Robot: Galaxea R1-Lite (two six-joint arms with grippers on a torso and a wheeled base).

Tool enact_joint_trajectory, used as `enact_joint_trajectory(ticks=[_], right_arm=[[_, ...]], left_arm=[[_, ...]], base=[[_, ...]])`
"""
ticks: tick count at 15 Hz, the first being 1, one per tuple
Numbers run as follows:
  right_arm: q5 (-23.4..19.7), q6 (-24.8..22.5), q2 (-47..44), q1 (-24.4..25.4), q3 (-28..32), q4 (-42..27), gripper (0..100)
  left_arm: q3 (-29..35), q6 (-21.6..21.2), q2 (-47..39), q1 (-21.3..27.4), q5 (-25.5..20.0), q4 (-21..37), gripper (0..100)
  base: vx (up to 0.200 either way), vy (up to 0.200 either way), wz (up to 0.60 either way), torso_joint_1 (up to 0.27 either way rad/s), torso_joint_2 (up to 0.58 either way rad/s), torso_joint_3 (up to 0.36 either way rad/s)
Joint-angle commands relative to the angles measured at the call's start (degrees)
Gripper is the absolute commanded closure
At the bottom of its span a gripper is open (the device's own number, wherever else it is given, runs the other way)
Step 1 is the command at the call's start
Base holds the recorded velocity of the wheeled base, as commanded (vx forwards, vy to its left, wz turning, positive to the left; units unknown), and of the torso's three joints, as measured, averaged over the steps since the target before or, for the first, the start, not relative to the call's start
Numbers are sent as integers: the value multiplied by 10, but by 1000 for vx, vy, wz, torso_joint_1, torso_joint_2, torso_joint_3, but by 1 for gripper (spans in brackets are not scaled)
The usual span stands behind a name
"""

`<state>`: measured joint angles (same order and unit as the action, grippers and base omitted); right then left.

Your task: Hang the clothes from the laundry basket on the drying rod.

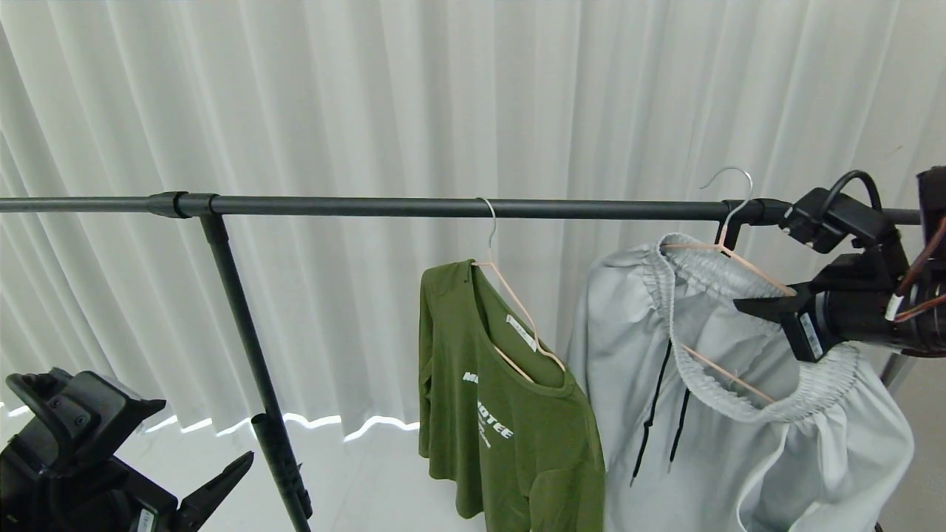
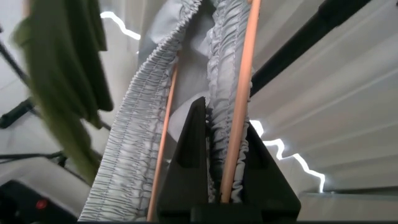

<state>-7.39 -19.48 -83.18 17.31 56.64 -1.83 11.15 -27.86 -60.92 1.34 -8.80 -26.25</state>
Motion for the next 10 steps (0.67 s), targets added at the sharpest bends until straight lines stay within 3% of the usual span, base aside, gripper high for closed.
enact_joint_trajectory(ticks=[1,10], right_arm=[[-1,-5,-62,-18,31,2,100],[1,-6,-114,-31,65,2,100]], left_arm=[[0,0,2,0,-1,0,0],[0,1,2,0,-1,0,0]], base=[[0,0,0,0,0,0],[0,0,0,0,0,0]])
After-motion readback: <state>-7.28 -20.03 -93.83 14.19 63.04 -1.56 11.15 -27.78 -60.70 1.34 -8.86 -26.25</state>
